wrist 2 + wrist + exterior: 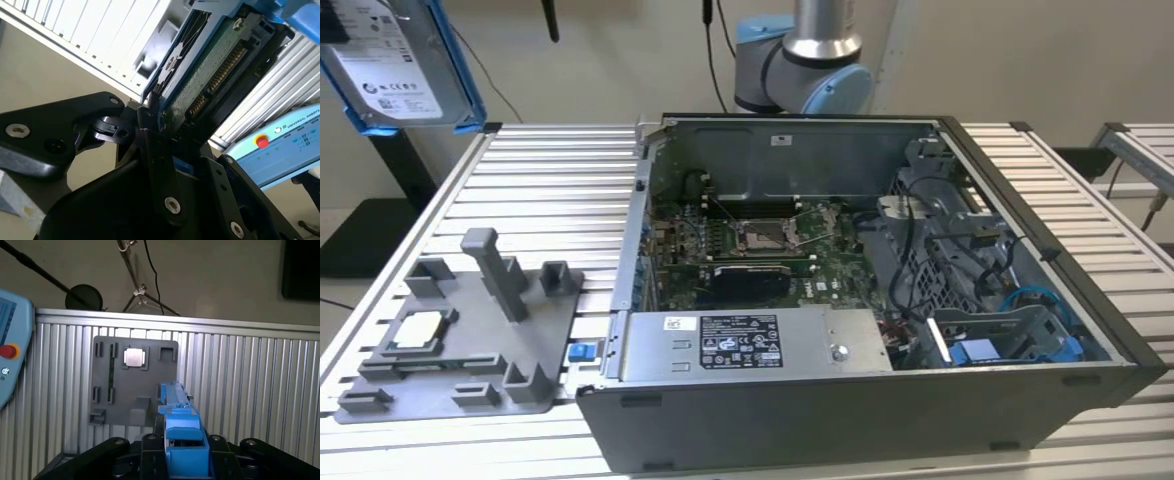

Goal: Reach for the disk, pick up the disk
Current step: 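Pick up the disk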

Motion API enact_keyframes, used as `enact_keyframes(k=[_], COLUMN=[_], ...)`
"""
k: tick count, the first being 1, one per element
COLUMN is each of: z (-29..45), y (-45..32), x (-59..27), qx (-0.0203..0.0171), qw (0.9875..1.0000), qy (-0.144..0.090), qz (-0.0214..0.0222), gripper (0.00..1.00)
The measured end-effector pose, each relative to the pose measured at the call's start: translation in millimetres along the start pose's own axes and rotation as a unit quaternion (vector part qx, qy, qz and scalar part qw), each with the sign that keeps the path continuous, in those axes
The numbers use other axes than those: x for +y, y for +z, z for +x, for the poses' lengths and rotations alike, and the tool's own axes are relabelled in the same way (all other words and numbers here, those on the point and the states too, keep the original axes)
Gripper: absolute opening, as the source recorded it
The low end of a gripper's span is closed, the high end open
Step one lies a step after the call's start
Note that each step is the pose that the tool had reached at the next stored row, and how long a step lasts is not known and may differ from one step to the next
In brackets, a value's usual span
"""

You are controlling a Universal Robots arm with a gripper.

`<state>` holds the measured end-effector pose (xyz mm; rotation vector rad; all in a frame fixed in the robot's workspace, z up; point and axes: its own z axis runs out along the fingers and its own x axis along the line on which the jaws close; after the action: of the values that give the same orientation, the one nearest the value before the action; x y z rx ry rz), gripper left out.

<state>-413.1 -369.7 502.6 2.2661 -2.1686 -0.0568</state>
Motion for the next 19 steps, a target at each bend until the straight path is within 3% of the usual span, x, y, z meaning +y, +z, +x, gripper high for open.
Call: enact_keyframes(k=[10, 19], z=[0.1, 1.3], y=[-0.6, -1.6], x=[-21.2, -57.0], qx=[0.0000, 0.0000], qw=[1.0000, 1.0000], qy=[0.000, -0.001], qz=[-0.0002, -0.0012], gripper=[0.00, 0.00])
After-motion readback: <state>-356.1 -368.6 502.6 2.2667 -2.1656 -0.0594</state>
